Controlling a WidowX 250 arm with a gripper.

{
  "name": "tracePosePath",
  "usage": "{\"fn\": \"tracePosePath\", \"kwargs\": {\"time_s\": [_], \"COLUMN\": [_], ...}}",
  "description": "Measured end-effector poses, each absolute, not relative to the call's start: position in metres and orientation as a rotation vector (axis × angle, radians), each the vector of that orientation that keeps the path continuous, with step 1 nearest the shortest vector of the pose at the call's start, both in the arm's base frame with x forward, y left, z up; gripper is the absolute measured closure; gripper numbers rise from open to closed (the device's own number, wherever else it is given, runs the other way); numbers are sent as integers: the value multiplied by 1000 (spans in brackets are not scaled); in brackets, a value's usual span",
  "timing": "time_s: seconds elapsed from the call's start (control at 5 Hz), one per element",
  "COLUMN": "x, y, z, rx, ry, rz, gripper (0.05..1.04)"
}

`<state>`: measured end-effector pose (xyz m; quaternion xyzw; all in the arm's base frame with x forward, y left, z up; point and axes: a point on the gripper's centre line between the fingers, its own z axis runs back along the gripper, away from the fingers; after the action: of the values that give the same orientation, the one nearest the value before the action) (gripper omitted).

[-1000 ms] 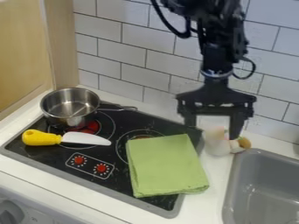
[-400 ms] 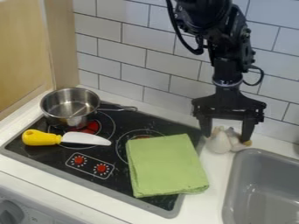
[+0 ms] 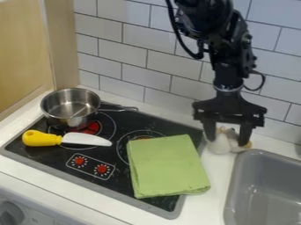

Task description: Put the white object inside the pot on the left burner

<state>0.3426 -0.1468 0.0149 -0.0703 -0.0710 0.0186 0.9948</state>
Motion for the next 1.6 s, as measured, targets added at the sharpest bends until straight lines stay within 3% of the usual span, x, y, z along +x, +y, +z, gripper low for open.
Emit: {"fn": "tracePosePath", "kwargs": {"time_s": [0.2,0.4,0.8,1.2,1.6], "x": [336,331,323,317,319], "y": [-149,-150,-149,-145,-142], "z": [10,8,7,28,56], "rx": [-130,-114,-106,-77,-80], "ry": [-130,-124,-116,-133,-184], "rz": [40,37,42,22,19], "gripper": [639,778,910,1018,1035]}}
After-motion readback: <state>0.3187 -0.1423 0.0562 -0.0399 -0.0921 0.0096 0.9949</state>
